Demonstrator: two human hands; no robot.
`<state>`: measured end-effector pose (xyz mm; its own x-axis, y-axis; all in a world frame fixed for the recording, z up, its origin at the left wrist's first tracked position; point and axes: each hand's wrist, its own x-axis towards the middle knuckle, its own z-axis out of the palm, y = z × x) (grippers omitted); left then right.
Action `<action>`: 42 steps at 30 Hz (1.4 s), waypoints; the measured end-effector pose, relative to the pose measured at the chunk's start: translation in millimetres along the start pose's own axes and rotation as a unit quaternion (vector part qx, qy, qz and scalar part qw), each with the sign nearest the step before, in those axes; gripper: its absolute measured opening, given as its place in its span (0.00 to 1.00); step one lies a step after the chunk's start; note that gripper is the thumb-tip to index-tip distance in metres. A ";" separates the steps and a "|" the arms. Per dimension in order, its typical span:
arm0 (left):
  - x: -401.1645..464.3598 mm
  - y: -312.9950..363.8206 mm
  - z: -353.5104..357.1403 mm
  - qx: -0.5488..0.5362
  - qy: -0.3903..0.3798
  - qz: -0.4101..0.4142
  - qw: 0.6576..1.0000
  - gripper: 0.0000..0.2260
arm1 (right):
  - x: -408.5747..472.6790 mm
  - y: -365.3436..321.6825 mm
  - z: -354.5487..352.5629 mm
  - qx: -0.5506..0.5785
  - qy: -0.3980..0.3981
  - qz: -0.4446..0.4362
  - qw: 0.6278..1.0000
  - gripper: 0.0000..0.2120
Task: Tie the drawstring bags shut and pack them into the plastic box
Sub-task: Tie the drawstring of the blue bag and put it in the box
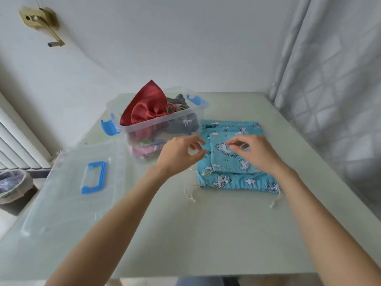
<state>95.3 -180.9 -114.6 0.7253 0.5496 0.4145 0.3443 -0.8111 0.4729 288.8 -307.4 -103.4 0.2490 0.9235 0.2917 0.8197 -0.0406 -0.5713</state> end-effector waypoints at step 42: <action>-7.2 24.9 63.3 -0.735 0.118 -0.184 0.642 0.17 | -21.2 57.1 14.8 0.765 0.201 0.241 0.563 0.14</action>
<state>136.3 -217.7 -155.0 0.5867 0.8049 0.0889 -0.5939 0.3530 0.7230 322.7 -323.6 -153.5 0.6006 0.7729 -0.2050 -0.7190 0.4098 -0.5613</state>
